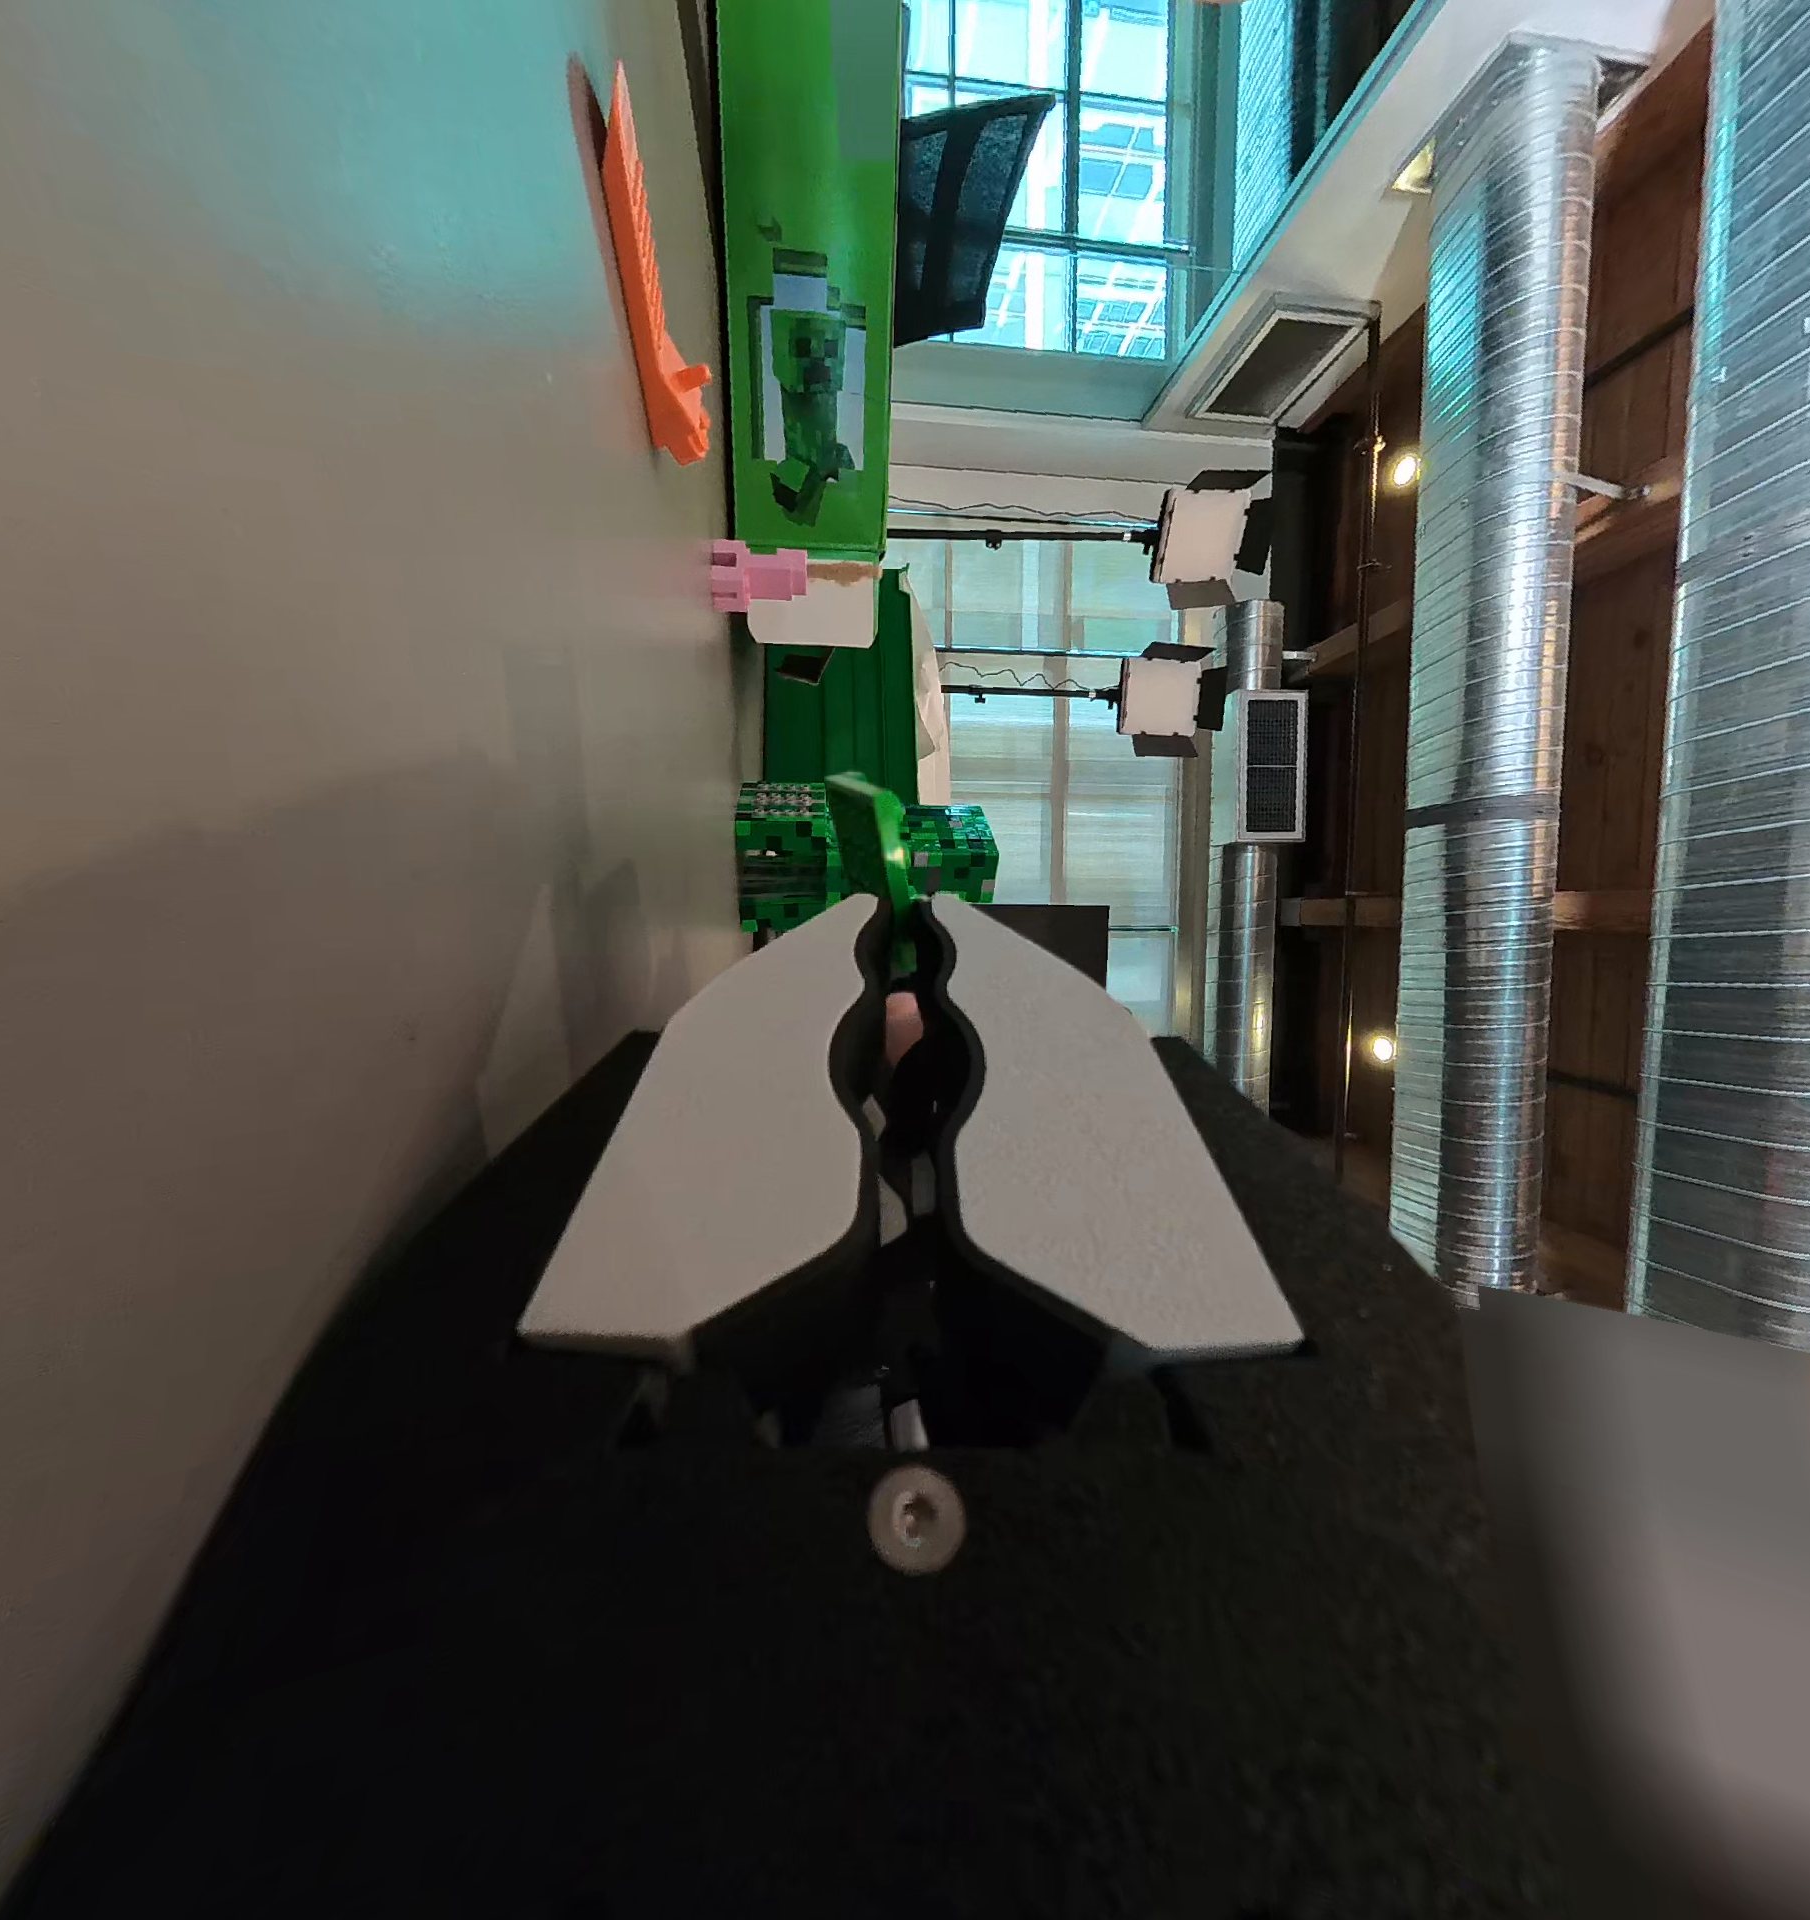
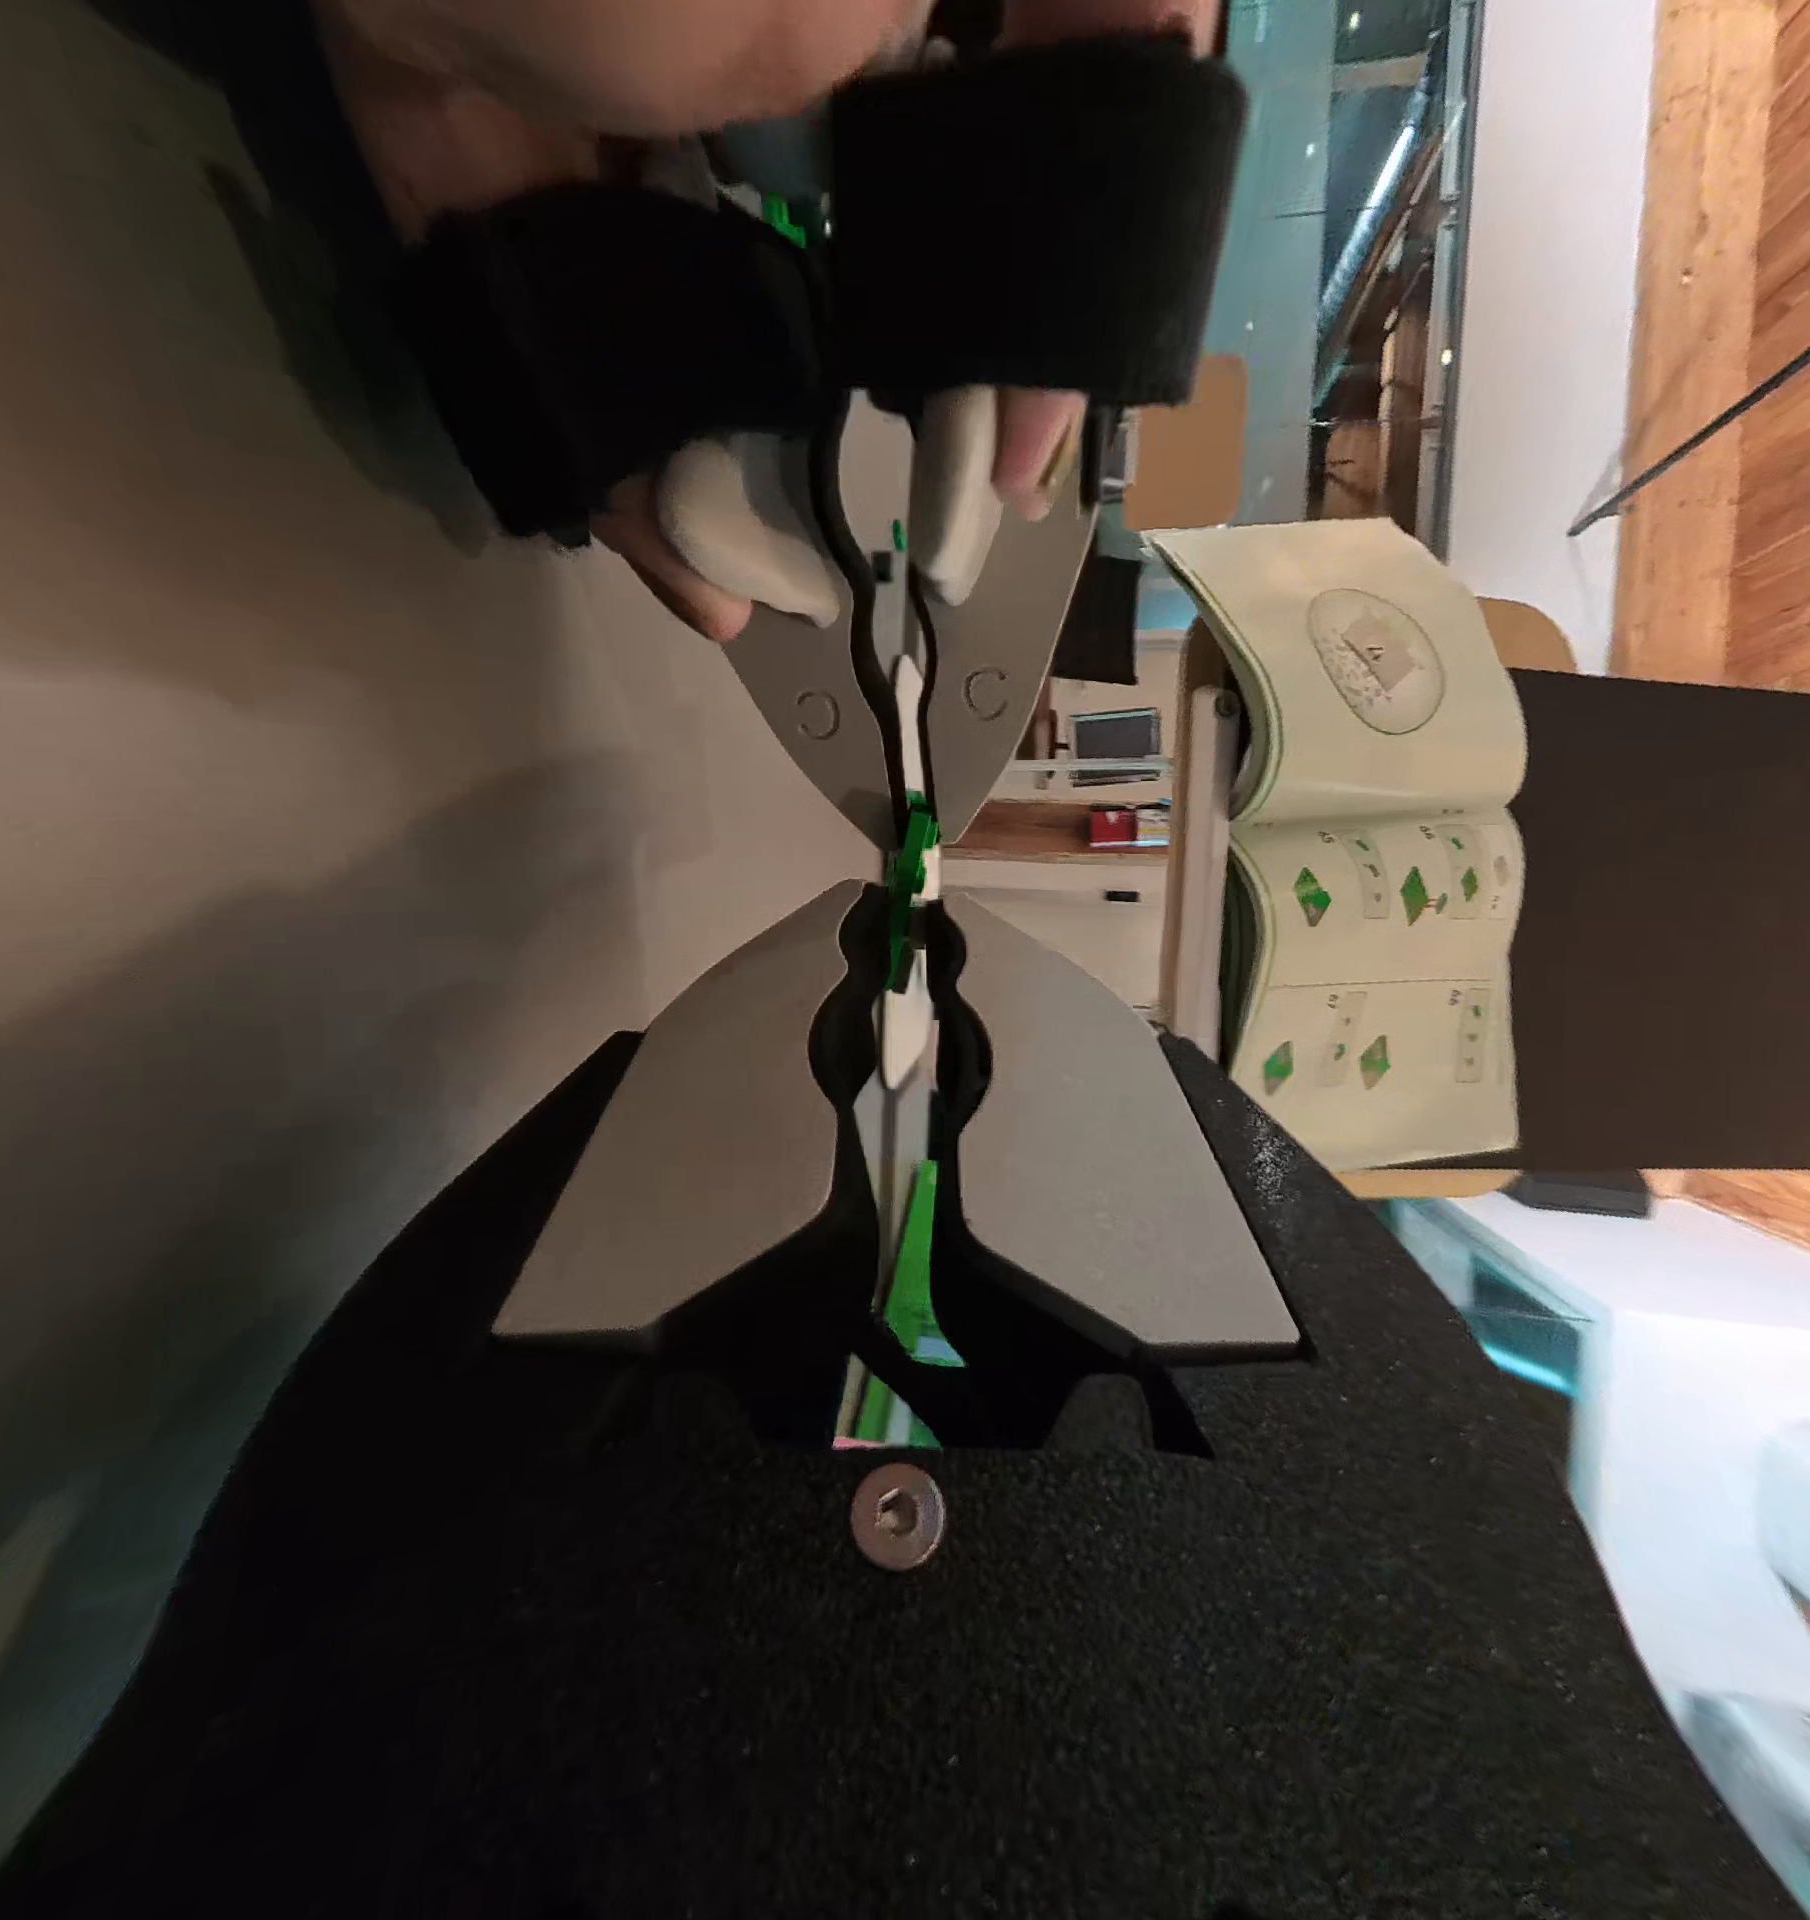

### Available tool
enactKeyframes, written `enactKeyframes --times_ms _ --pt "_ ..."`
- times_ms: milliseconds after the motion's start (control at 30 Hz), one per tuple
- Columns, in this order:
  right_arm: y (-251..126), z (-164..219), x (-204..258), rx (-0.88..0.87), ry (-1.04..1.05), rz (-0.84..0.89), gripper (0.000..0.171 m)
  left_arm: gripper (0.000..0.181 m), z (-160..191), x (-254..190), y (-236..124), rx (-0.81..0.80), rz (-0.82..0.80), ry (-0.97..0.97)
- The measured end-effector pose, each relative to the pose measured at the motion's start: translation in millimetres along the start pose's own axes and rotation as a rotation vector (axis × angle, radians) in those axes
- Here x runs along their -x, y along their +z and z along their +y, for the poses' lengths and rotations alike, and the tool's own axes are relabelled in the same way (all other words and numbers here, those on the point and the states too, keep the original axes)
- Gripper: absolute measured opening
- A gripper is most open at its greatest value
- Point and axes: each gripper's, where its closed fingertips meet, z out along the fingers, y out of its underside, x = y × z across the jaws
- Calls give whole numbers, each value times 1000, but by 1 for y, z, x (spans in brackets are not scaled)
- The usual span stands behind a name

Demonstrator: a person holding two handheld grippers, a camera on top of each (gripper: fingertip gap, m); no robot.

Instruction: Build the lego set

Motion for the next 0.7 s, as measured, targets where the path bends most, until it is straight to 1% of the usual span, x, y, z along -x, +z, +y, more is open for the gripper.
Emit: enactKeyframes --times_ms 133,333,400,433,500,533,700 --pt "-2 0 0 -28 96 -63 6 3 1 0 0 7 2 9" --pt "-2 -1 -1 -67 167 -107 6 3 1 -1 0 8 12 15" --pt "-3 -2 -3 -89 255 -107 6 2 1 -4 0 5 31 5" --pt "-4 -2 -6 -97 299 -91 8 2 -1 -5 0 -9 39 -5" --pt "-7 1 -13 -94 353 -45 27 2 -4 -7 -1 -20 50 -21" --pt "-9 4 -16 -87 372 -33 33 2 -4 -7 -1 -20 53 -24" --pt "-17 16 -15 -58 339 -3 33 3 -6 -10 -1 -20 76 -33"
